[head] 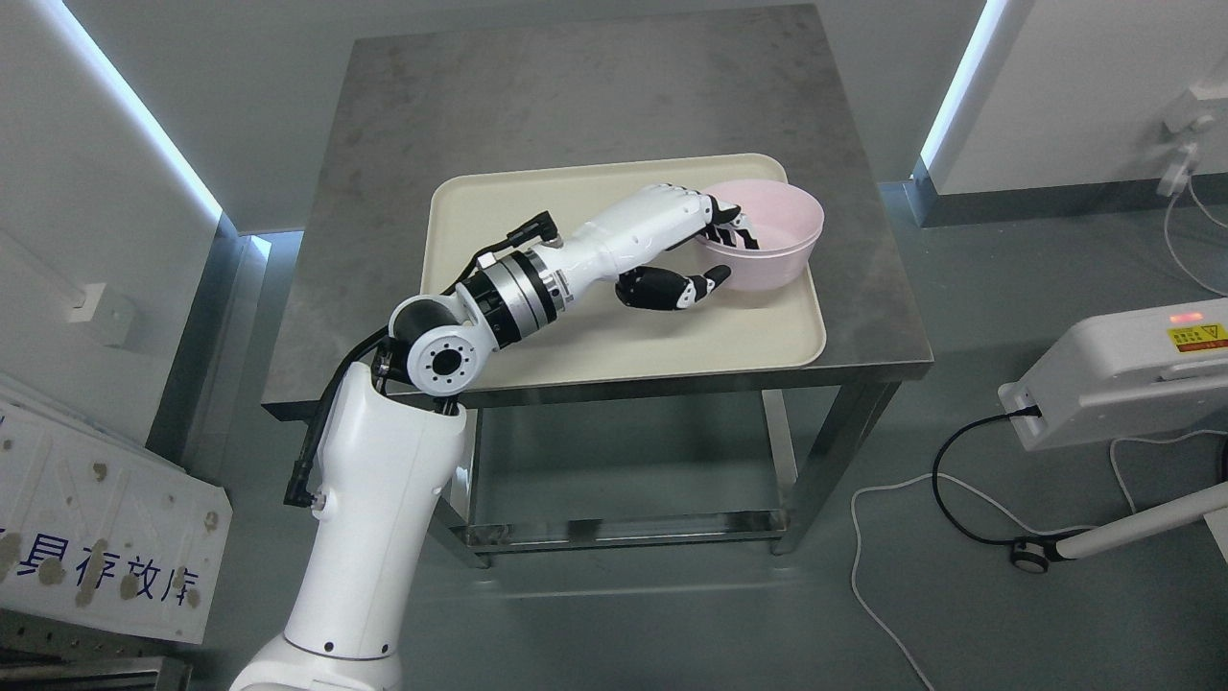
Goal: Stack pink IKEA bowls on left shelf middle
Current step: 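Grasp the stacked pink bowls' rim with the left hand and lift, then hold the stacked bowls up while the robot turns toward the blue bins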
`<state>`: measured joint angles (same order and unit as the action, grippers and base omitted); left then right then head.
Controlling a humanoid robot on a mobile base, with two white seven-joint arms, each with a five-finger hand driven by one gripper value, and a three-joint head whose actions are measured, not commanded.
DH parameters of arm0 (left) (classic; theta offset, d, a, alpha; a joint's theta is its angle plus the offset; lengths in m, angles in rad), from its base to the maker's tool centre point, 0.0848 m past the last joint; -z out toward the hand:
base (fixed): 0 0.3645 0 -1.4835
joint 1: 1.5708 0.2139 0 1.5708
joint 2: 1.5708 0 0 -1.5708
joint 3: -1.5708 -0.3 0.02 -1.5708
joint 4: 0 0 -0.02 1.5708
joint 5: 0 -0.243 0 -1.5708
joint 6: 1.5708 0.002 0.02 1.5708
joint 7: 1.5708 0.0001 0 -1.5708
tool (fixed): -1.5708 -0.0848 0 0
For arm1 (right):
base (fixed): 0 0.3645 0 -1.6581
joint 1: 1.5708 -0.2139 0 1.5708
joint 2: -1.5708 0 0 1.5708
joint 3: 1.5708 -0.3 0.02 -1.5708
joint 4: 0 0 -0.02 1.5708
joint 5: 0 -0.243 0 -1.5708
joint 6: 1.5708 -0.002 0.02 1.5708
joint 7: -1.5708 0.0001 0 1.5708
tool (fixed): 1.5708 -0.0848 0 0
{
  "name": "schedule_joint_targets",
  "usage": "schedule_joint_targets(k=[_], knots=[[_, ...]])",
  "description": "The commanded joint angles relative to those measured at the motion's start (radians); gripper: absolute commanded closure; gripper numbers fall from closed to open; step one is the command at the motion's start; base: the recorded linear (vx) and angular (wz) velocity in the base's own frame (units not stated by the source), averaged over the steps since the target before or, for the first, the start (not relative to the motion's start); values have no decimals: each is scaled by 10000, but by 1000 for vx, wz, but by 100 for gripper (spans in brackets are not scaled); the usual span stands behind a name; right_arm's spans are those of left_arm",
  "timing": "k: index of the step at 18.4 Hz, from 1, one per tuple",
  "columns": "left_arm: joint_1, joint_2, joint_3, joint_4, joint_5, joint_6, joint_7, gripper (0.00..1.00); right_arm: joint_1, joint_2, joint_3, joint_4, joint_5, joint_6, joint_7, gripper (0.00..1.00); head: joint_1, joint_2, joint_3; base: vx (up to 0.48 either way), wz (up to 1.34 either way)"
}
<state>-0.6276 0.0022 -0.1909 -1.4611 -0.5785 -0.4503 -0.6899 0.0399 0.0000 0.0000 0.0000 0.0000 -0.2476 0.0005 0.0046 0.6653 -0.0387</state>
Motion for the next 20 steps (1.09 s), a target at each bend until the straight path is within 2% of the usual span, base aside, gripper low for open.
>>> schedule_joint_targets(k=[1, 5, 9, 13, 20], knots=[[966, 153, 2259, -865, 935, -879, -19, 99, 0, -174, -46, -175, -15, 6, -5, 0, 0, 0, 0, 0, 0], [1796, 153, 3041, -1495, 1854, -1601, -19, 99, 0, -174, -46, -175, -15, 6, -5, 0, 0, 0, 0, -3, 0], [2042, 153, 3947, -1603, 2394, -2337, -156, 99, 0, -174, -46, -175, -15, 6, -5, 0, 0, 0, 0, -14, 1], [2089, 153, 3950, -1756, 2685, -2737, -218, 99, 0, -174, -46, -175, -15, 6, -5, 0, 0, 0, 0, -18, 12], [2089, 153, 3887, -1802, 2993, -2753, -218, 98, 0, -174, -46, -175, -15, 6, -5, 0, 0, 0, 0, -87, -11]])
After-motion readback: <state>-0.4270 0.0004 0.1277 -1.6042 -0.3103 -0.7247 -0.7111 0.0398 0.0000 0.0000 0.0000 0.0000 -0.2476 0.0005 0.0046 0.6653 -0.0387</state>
